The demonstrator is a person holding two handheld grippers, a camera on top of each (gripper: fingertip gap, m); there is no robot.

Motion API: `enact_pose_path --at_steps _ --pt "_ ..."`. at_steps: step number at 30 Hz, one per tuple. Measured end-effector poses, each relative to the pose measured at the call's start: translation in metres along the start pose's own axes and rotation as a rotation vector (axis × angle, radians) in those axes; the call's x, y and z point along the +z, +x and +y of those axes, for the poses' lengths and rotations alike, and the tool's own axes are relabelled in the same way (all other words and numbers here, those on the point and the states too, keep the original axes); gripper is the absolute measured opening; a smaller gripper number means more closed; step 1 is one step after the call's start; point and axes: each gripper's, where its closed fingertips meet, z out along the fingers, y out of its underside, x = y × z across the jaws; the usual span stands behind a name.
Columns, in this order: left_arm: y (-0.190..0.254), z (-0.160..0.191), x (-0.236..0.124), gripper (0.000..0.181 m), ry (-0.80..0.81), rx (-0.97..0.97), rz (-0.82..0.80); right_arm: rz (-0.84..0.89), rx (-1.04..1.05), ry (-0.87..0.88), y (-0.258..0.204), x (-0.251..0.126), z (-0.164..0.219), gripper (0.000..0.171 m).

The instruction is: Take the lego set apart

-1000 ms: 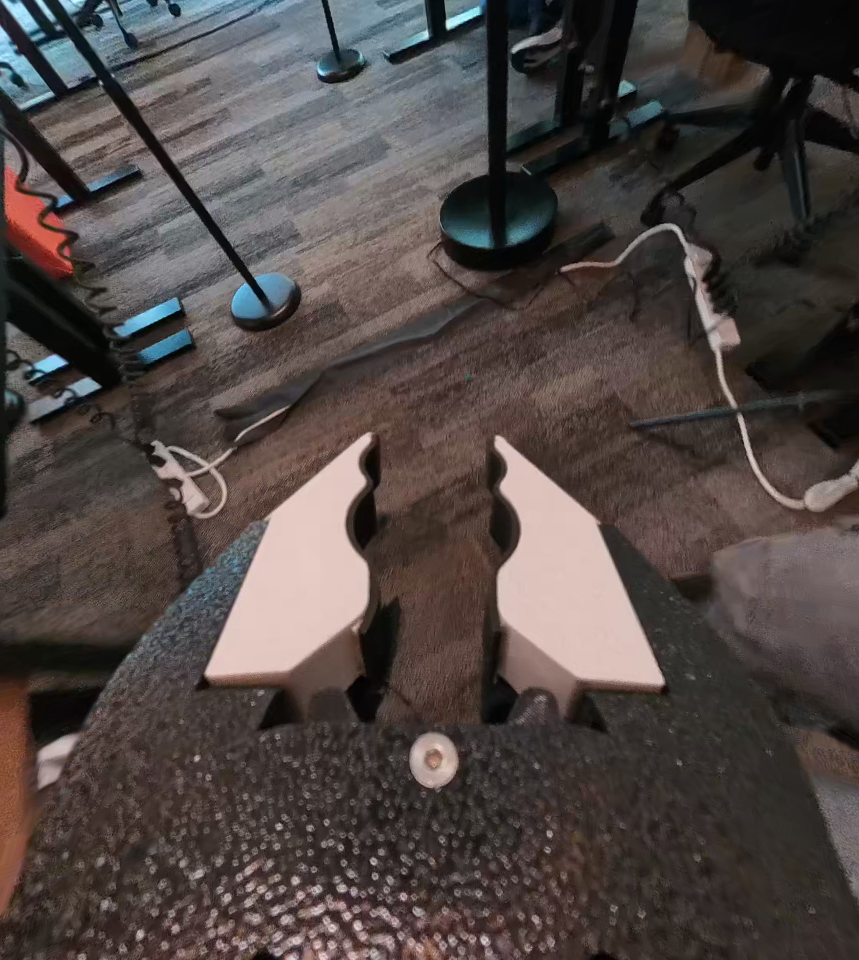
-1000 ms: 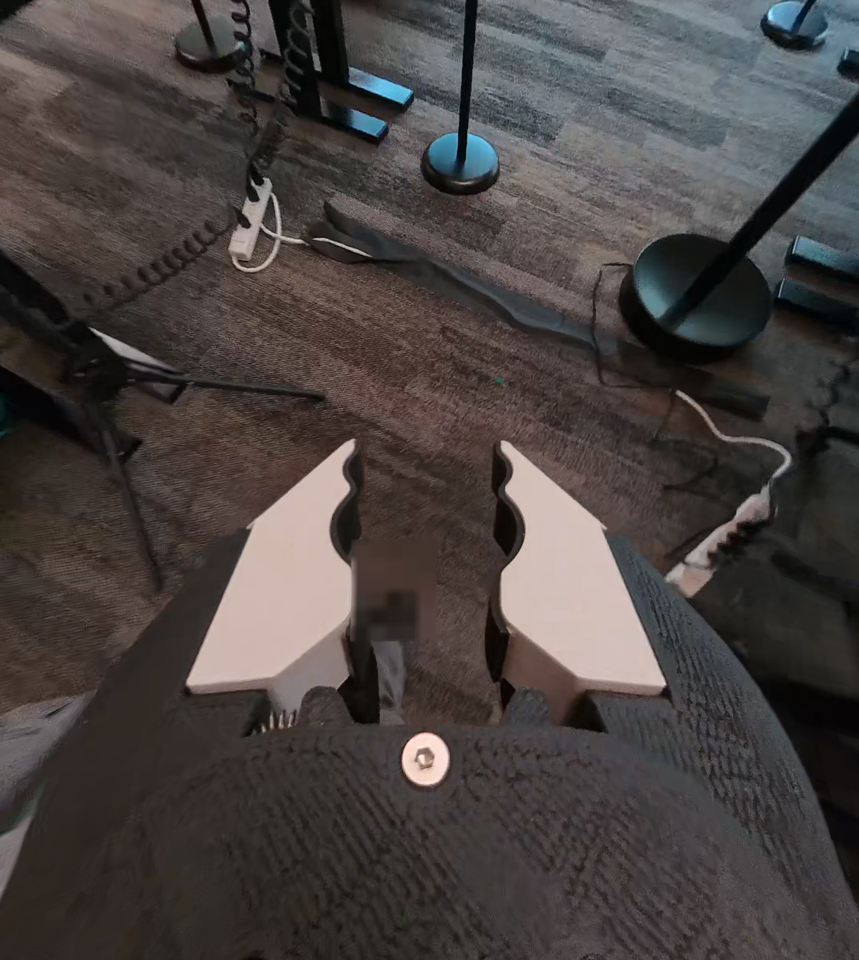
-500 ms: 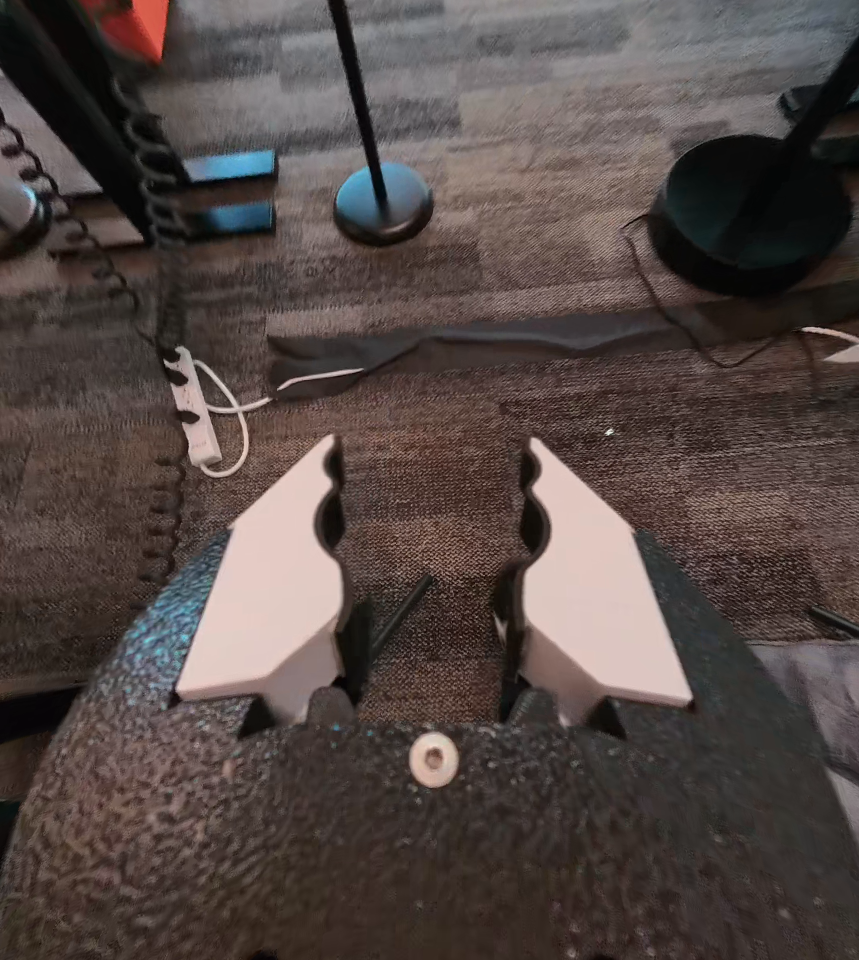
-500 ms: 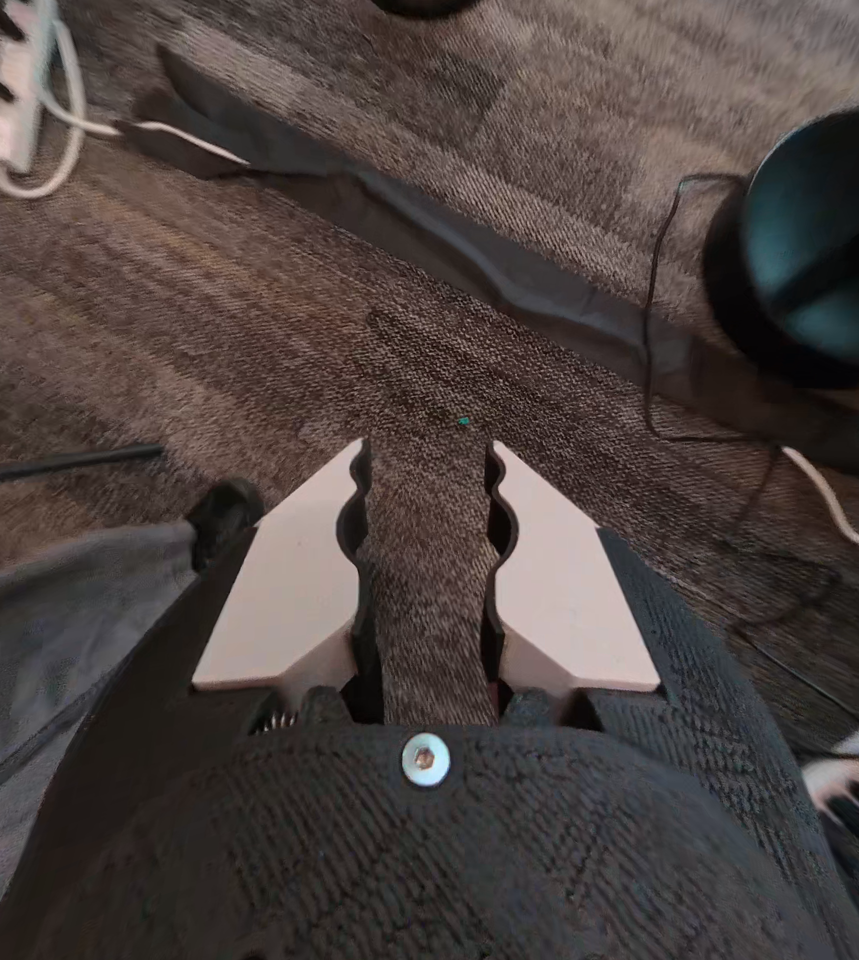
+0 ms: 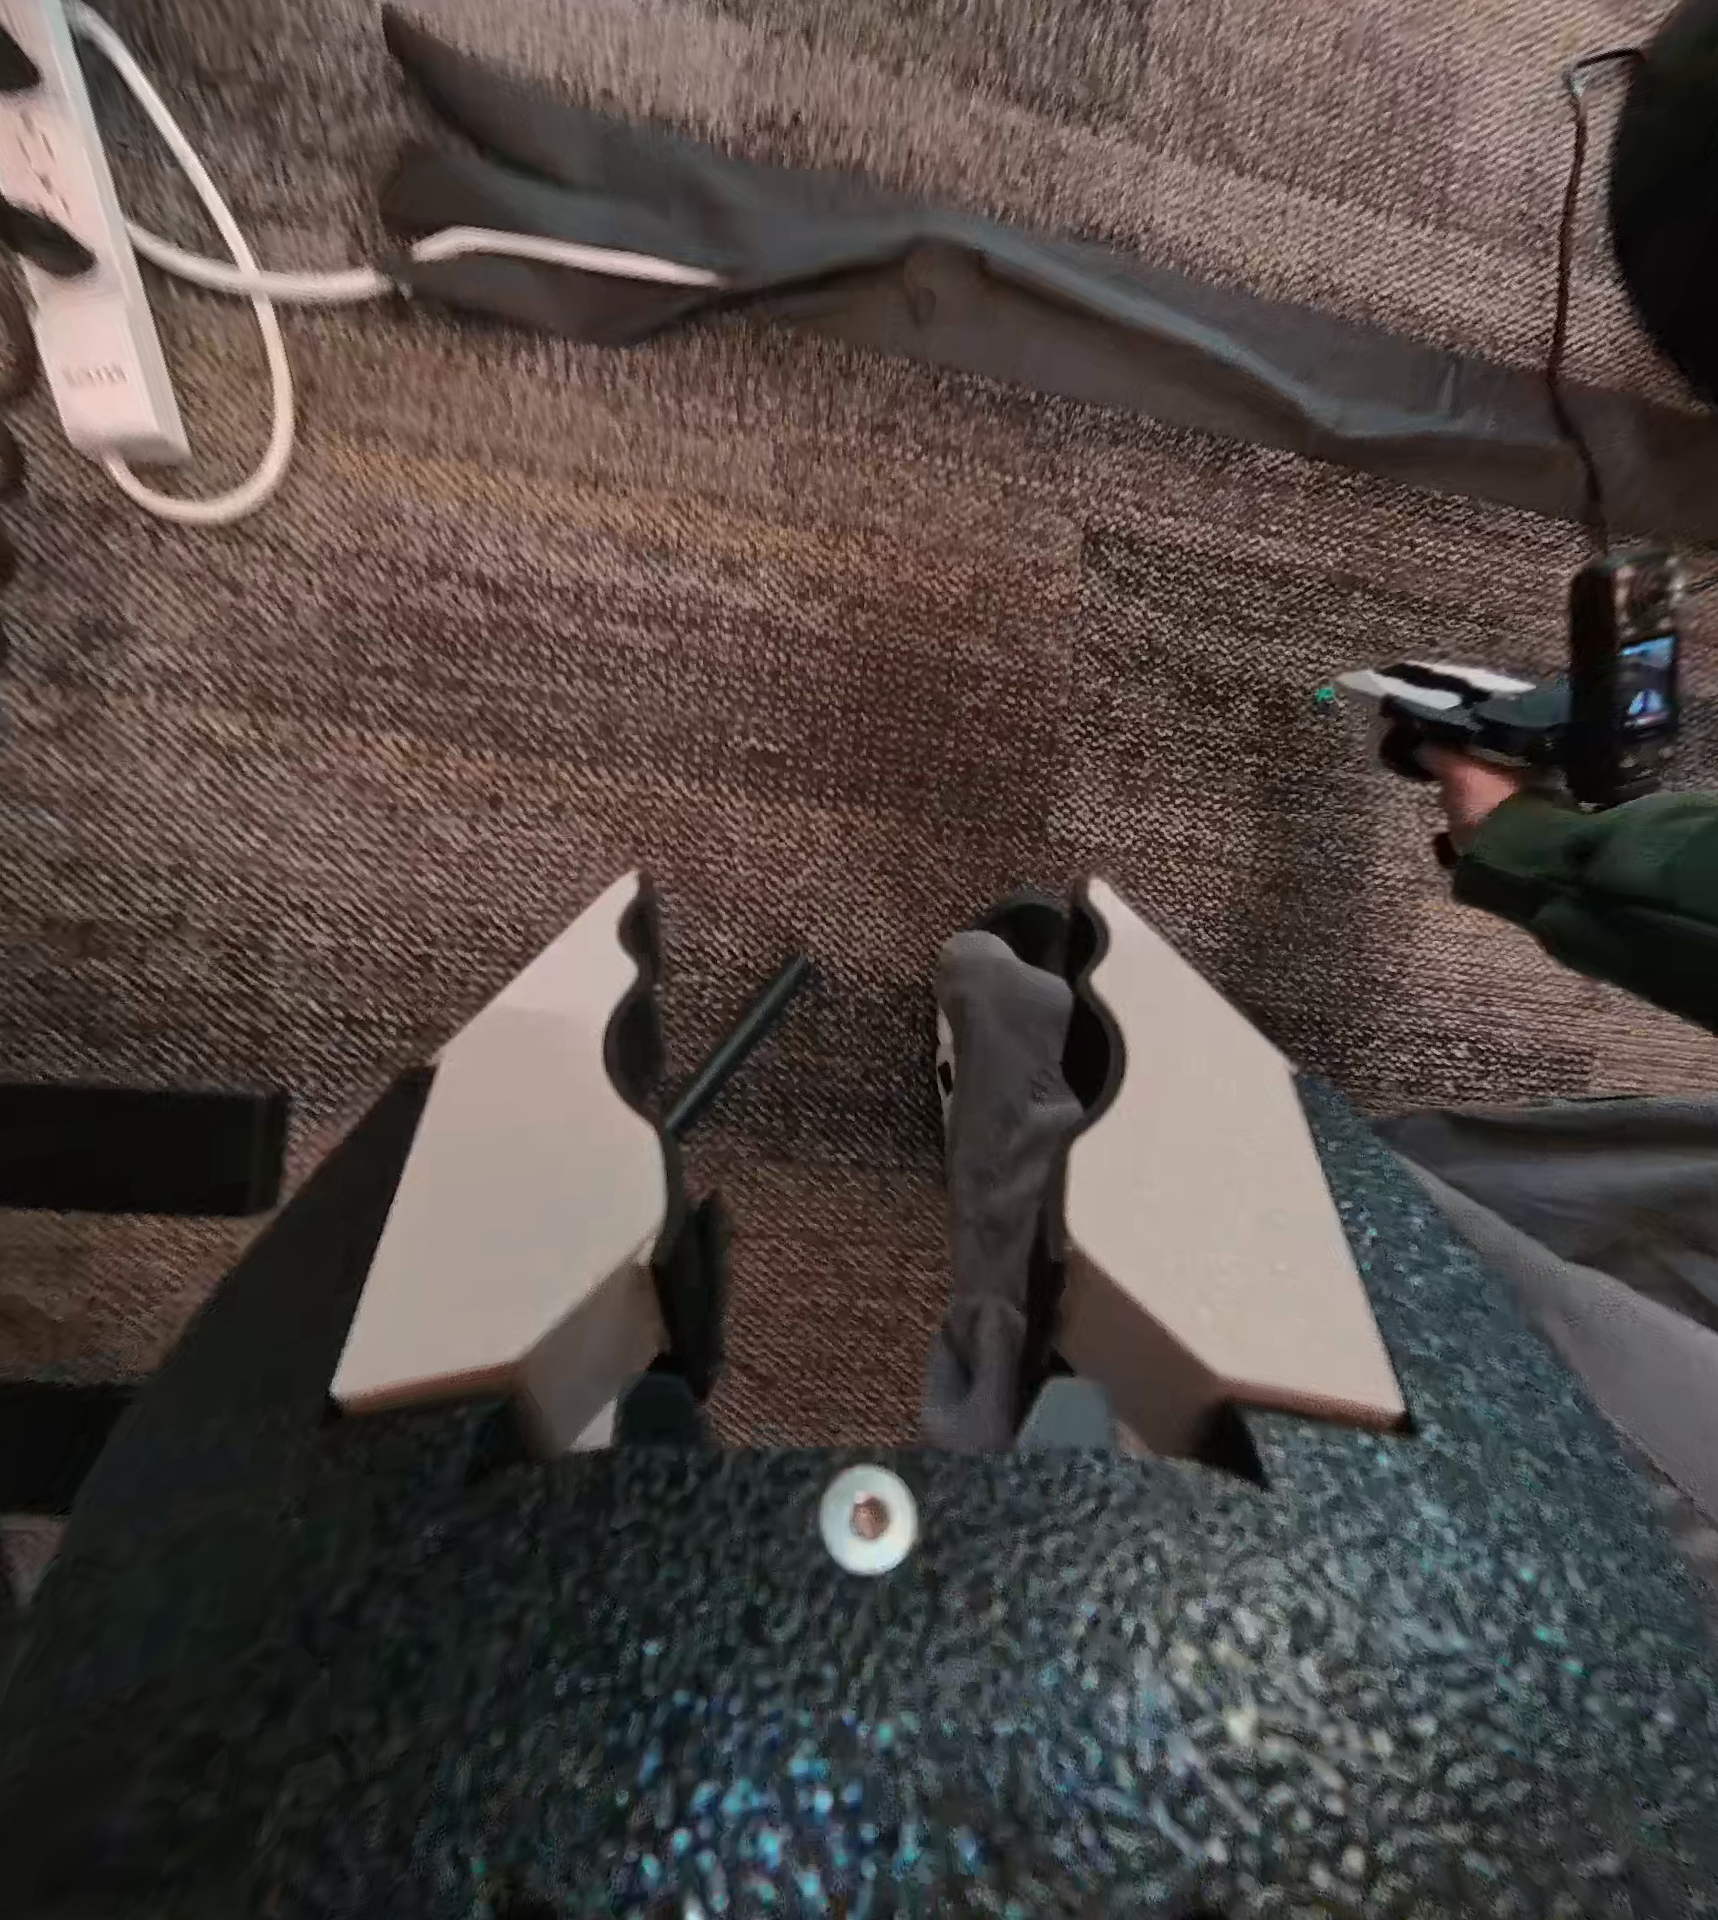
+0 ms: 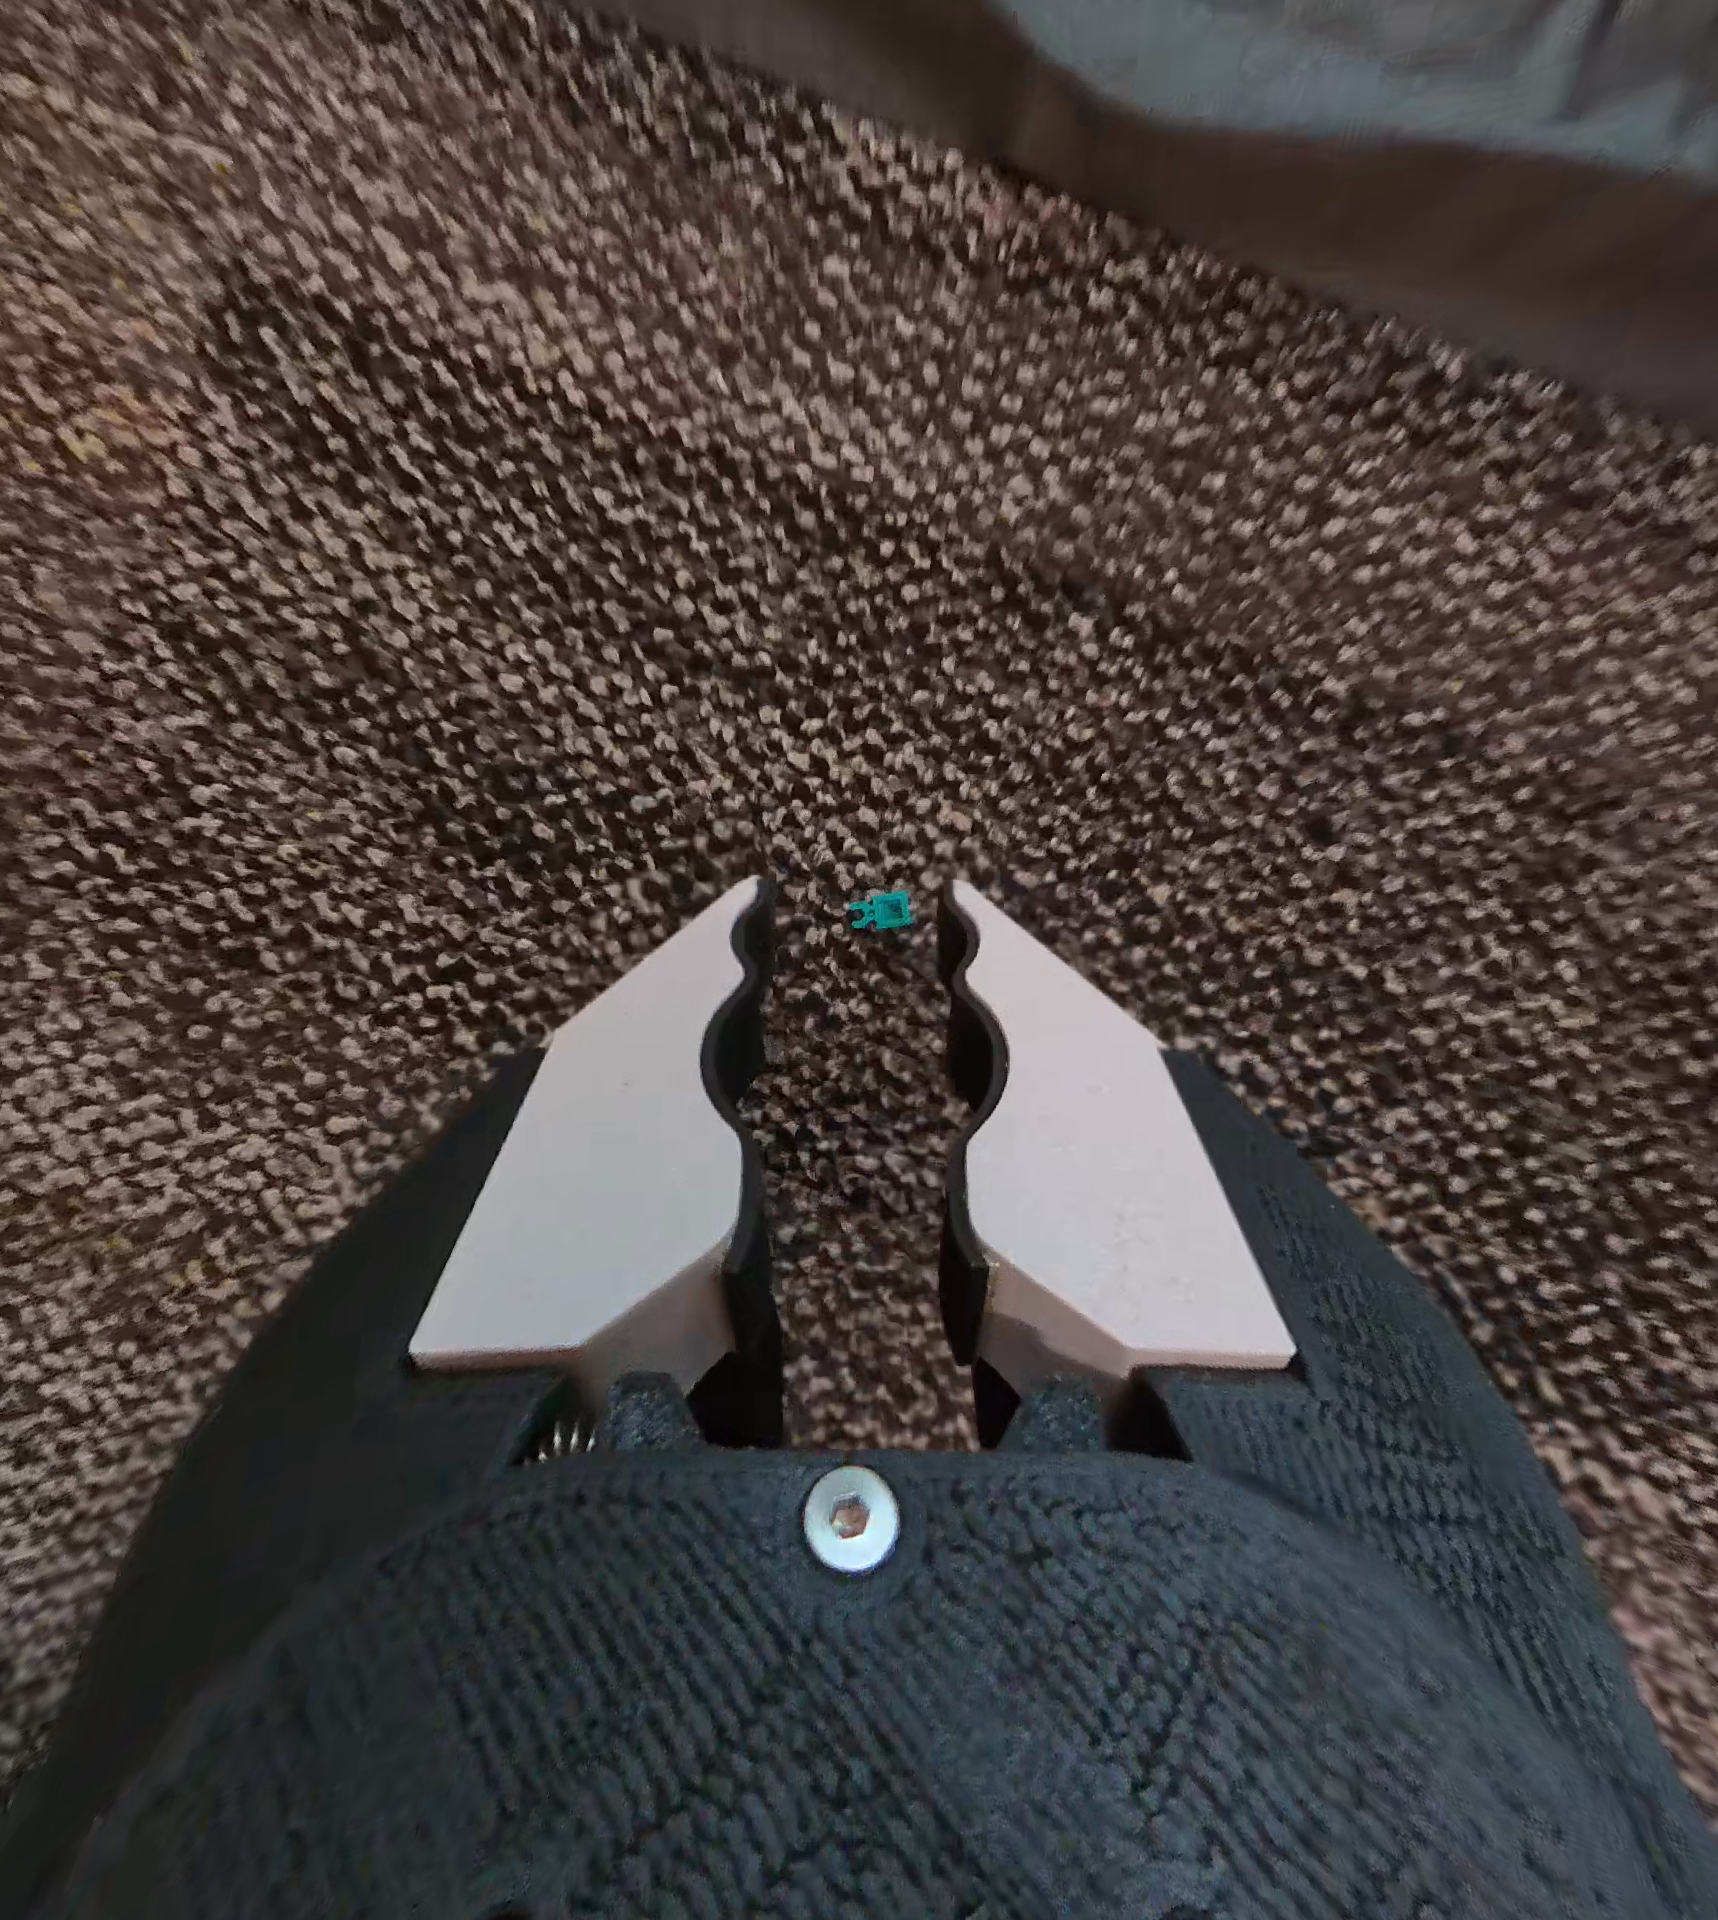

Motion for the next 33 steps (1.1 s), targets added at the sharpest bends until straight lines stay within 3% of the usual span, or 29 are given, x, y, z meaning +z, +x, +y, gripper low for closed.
enact_pose_path --at_steps 1,6,14,19,23,30,33 --pt "0.0 0.003 0.004 0.077 -0.015 -0.02 0.007 -0.002 0.003 -0.008 0.0 0.006 0.007 0.03" --pt "-0.01 -0.009 0.007 0.073 0.026 -0.004 -0.061 -0.03 -0.005 -0.018 0.0 0.024 0.02 0.03" --pt "-0.003 -0.006 0.016 0.073 -0.008 -0.026 -0.025 -0.015 -0.049 -0.049 0.005 0.036 0.029 0.028" --pt "-0.006 0.002 0.017 0.071 -0.03 -0.055 -0.023 -0.017 -0.13 -0.065 0.001 0.037 0.028 0.018" --pt "-0.004 0.007 0.016 0.071 -0.039 -0.068 -0.007 -0.027 -0.141 -0.082 -0.002 0.037 0.028 0.0" --pt "0.003 0.012 0.013 0.069 -0.034 -0.091 0.027 0.006 -0.133 -0.09 0.004 0.035 0.017 0.0" --pt "0.004 0.016 0.013 0.069 -0.036 -0.105 0.035 -0.023 -0.085 -0.065 0.002 0.038 0.014 0.017"
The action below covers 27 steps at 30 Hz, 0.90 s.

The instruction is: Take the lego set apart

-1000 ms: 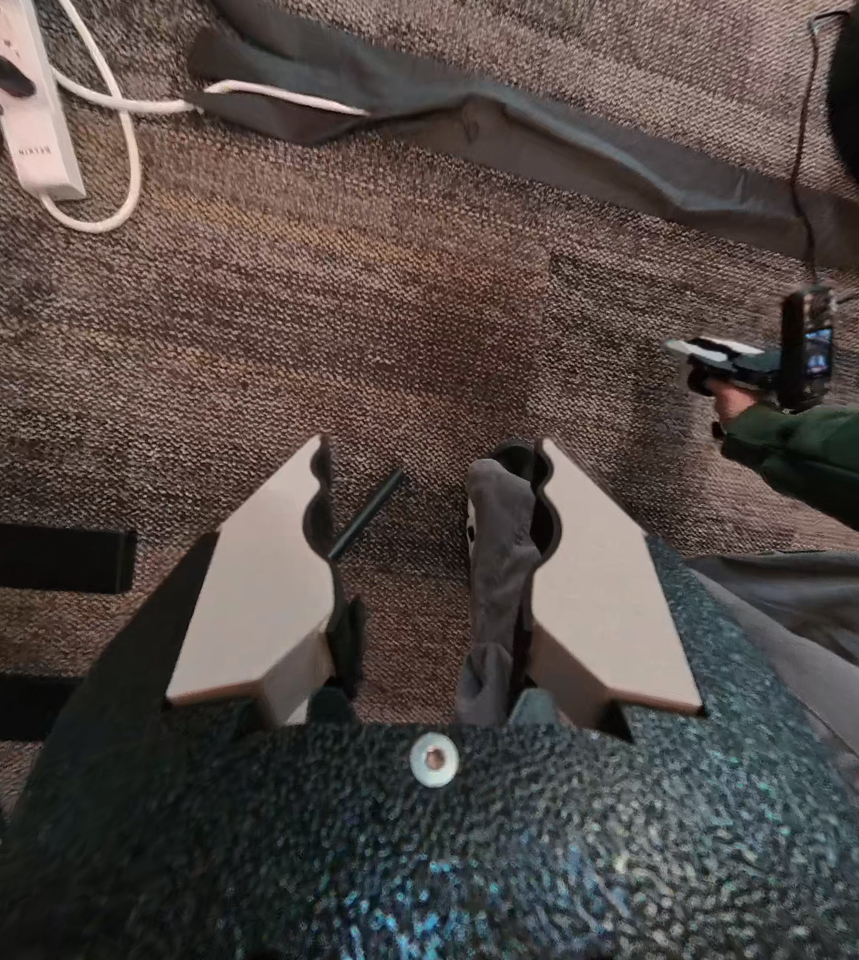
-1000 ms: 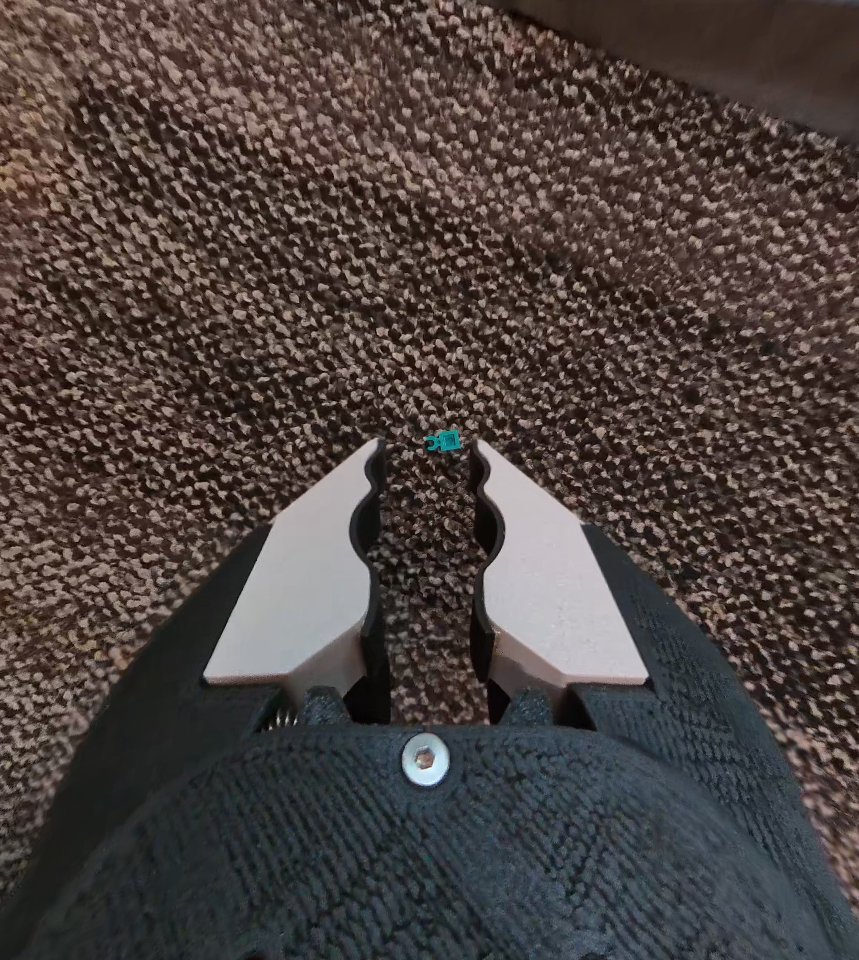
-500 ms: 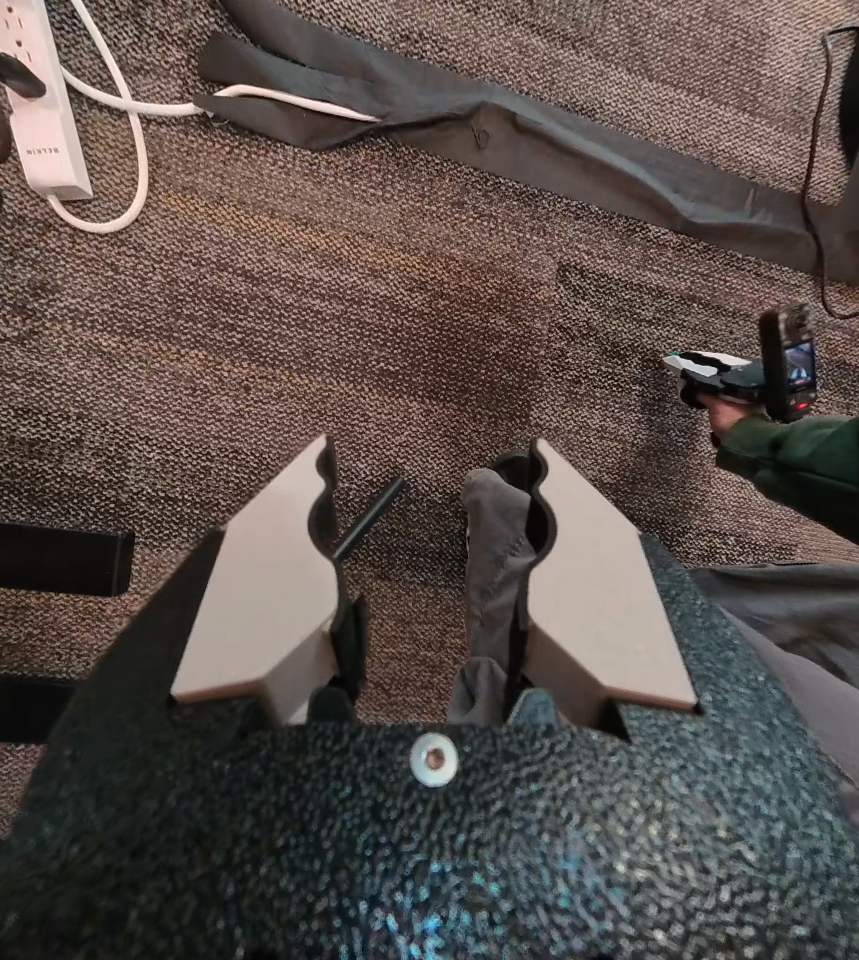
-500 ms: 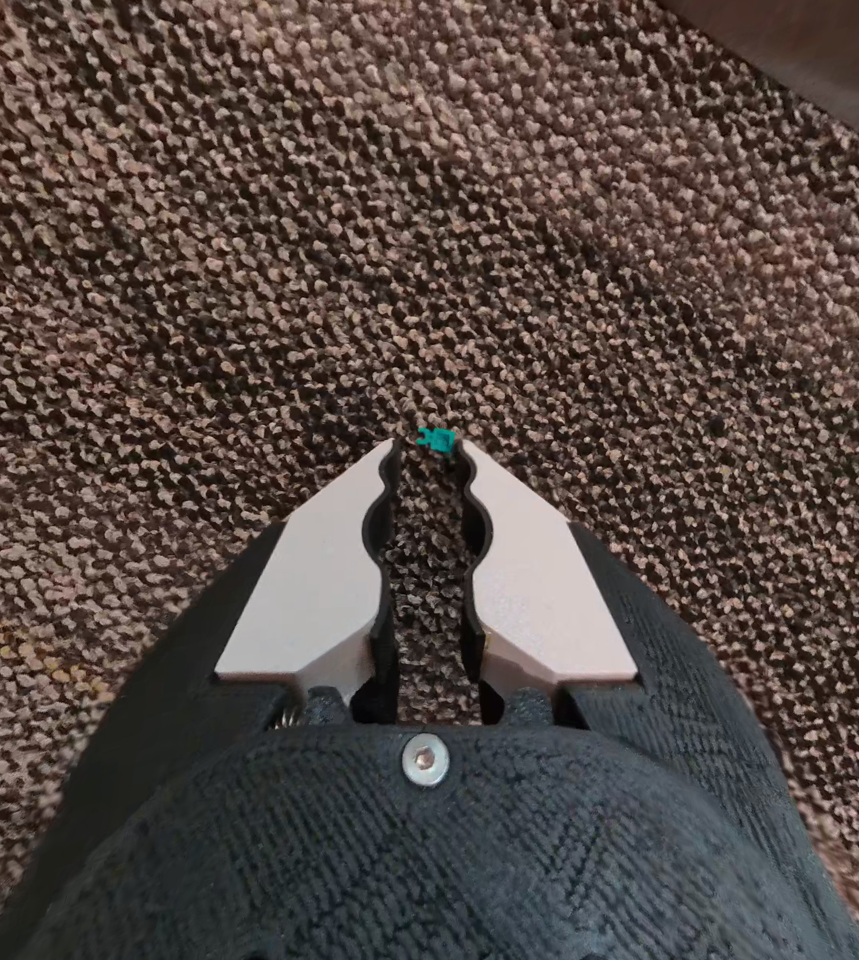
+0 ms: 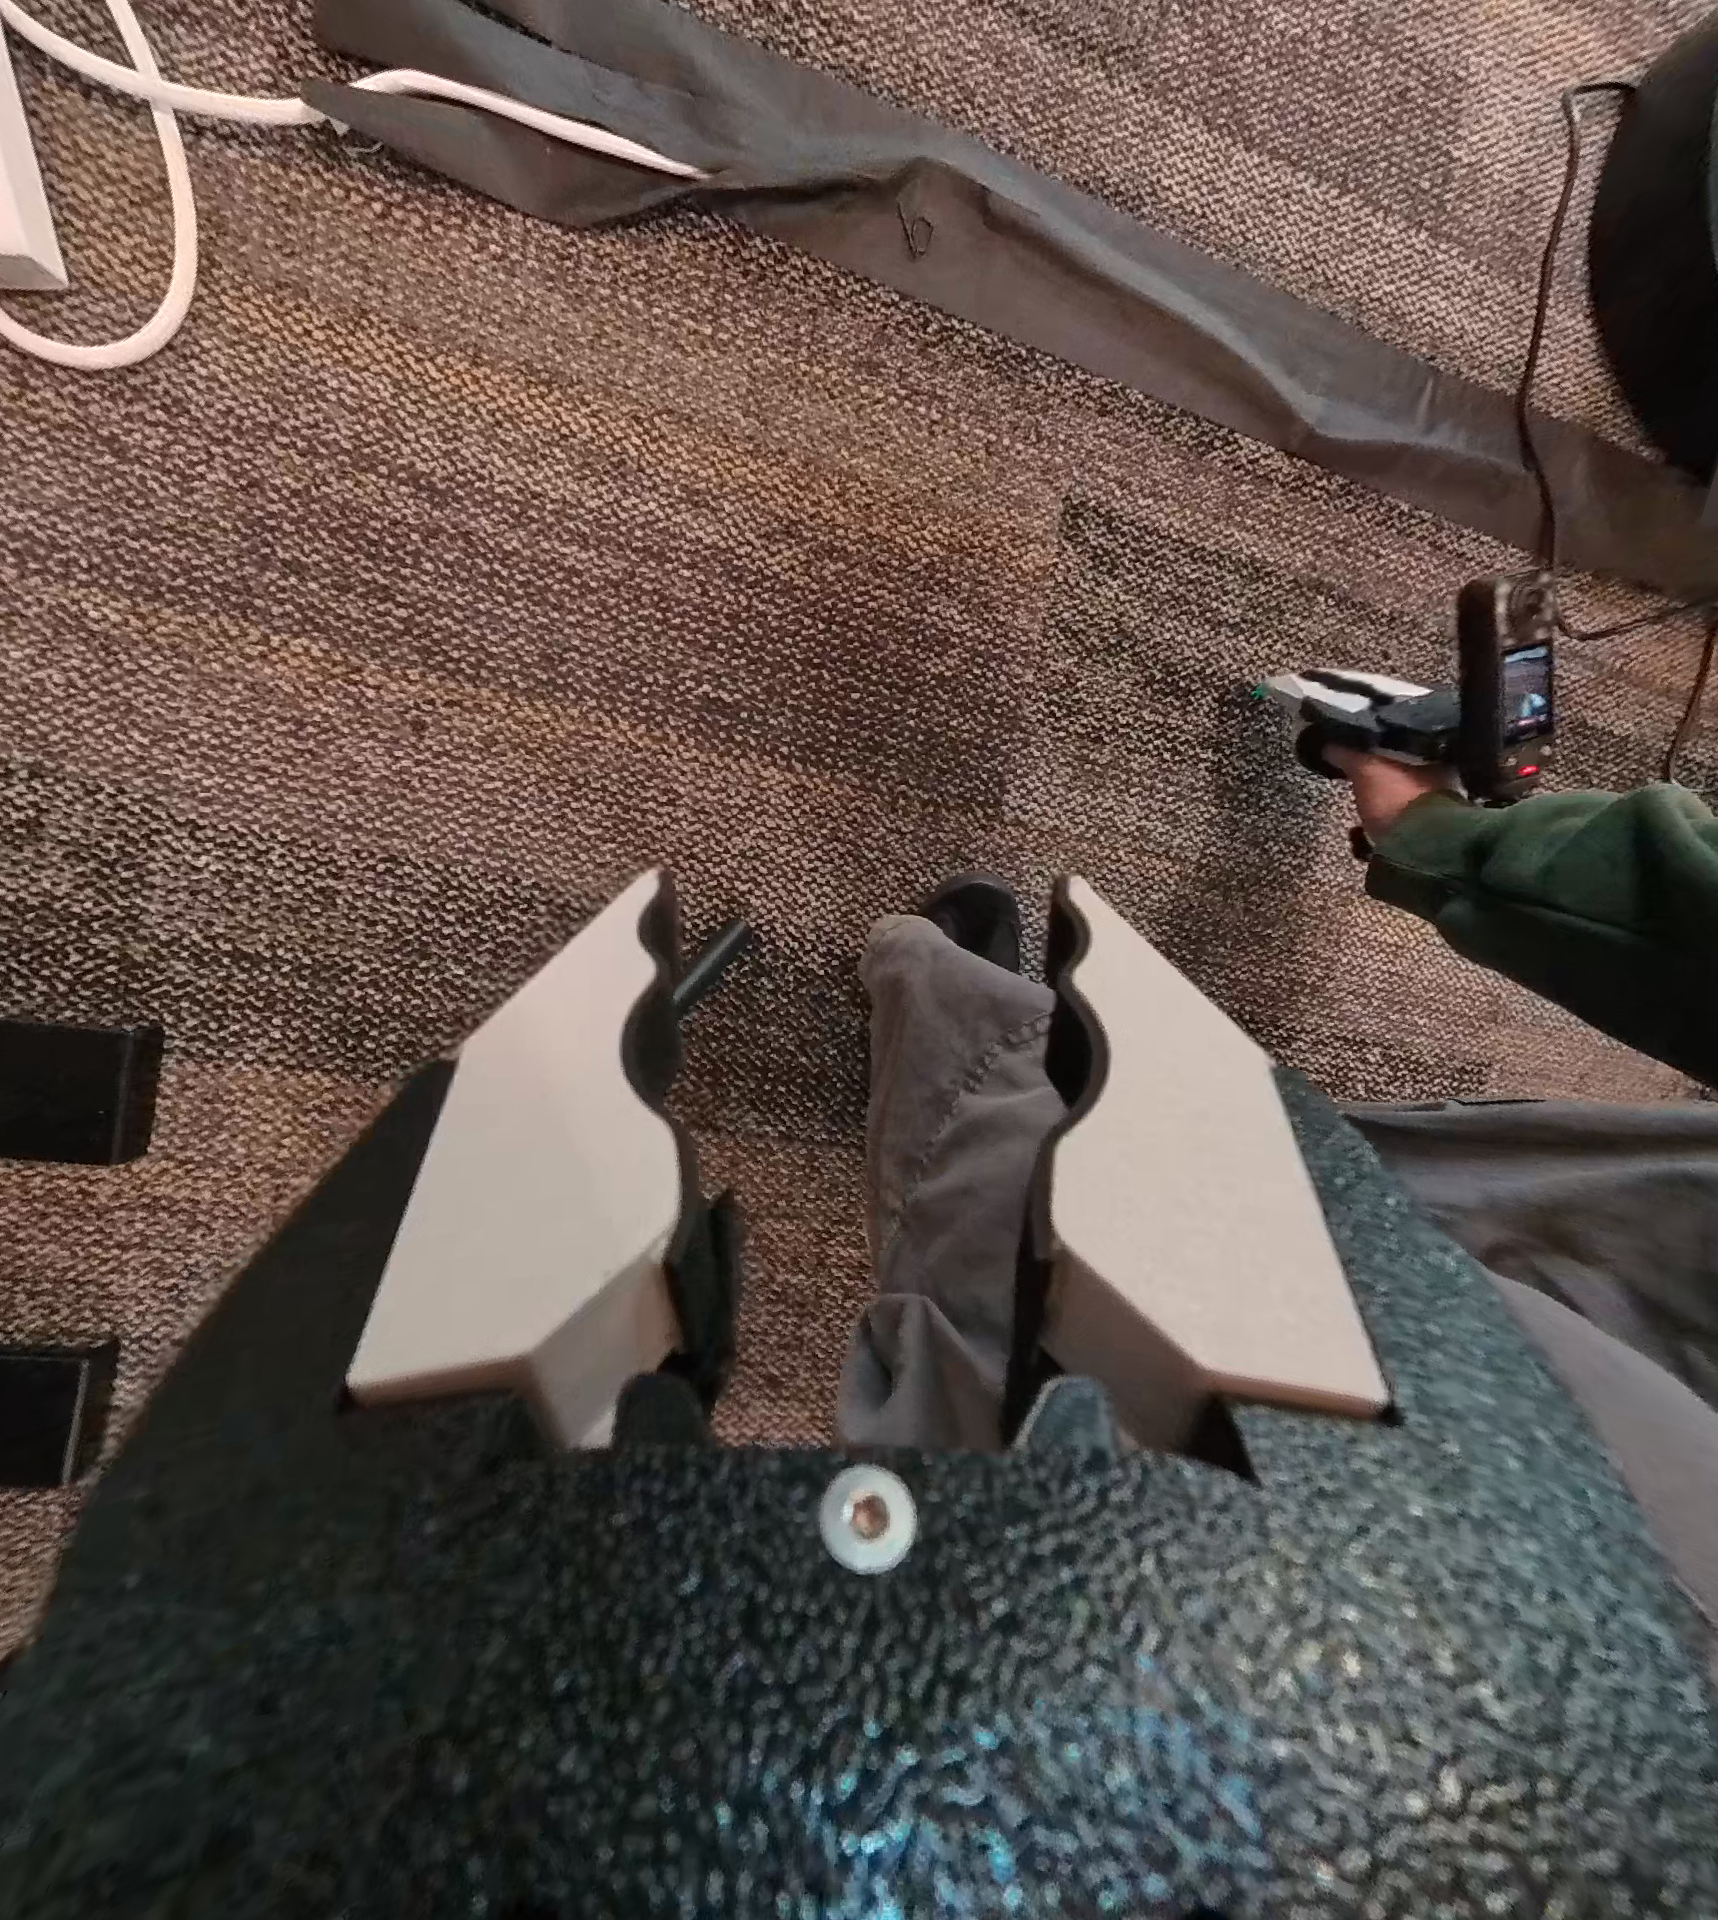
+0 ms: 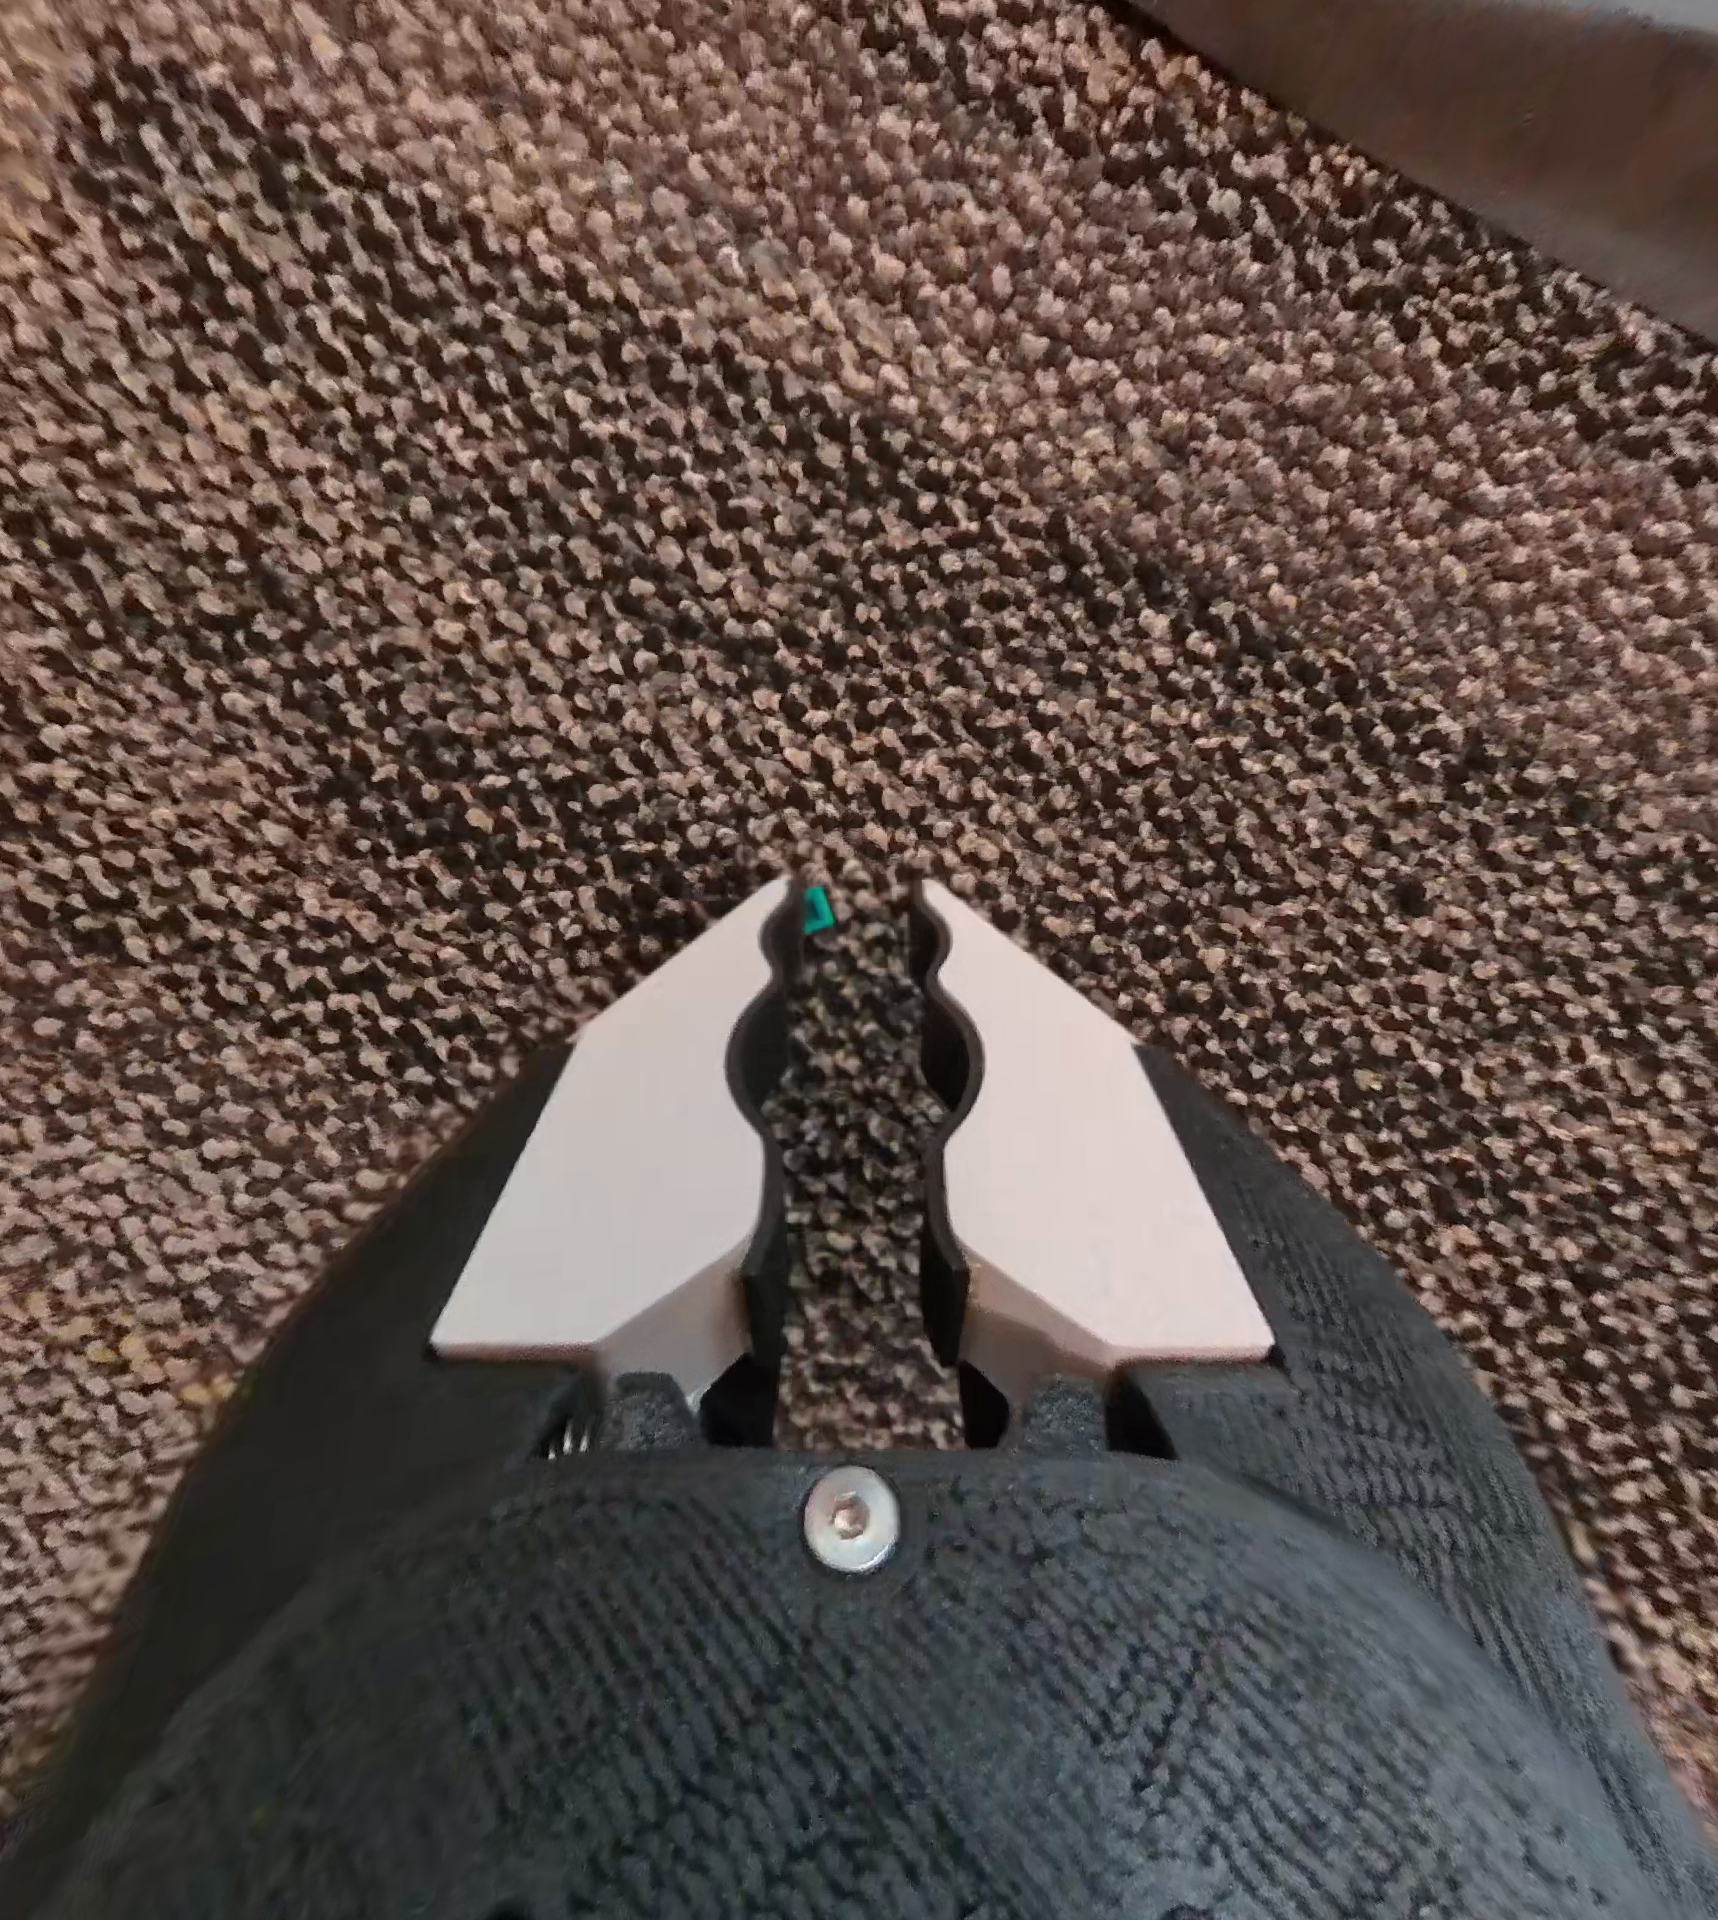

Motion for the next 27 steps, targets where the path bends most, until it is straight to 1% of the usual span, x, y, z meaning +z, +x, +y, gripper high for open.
enact_pose_path --at_steps 2,6,10,16,19,21,23,25,27 --pt "-0.001 0.004 0.0 0.069 -0.009 -0.013 0.004 -0.027 0.026 -0.004 -0.004 0.002 0.002 0.023" --pt "-0.003 0.006 -0.001 0.069 -0.01 -0.032 0.002 -0.049 0.029 0.003 -0.01 0.002 0.004 0.022" --pt "0.0 0.007 0.001 0.069 -0.019 -0.035 0.016 -0.022 -0.027 -0.024 -0.009 0.004 0.008 0.013" --pt "0.002 0.008 0.001 0.069 -0.023 -0.036 0.024 -0.045 -0.042 -0.032 -0.009 0.006 0.009 0.012" --pt "0.003 0.005 -0.001 0.069 -0.012 -0.052 0.028 -0.05 -0.053 -0.053 -0.011 0.0 0.007 0.011" --pt "0.009 0.001 -0.006 0.069 -0.006 -0.059 0.043 -0.045 -0.06 -0.065 -0.012 -0.014 -0.001 0.012" --pt "0.021 -0.008 -0.015 0.069 0.007 -0.068 0.063 -0.042 -0.059 -0.076 -0.012 -0.037 -0.016 0.012" --pt "0.035 -0.02 -0.027 0.072 0.016 -0.068 0.084 -0.03 -0.056 -0.089 -0.01 -0.07 -0.035 0.012" --pt "0.049 -0.035 -0.043 0.074 0.023 -0.046 0.098 -0.009 -0.06 -0.097 -0.005 -0.11 -0.06 0.012"
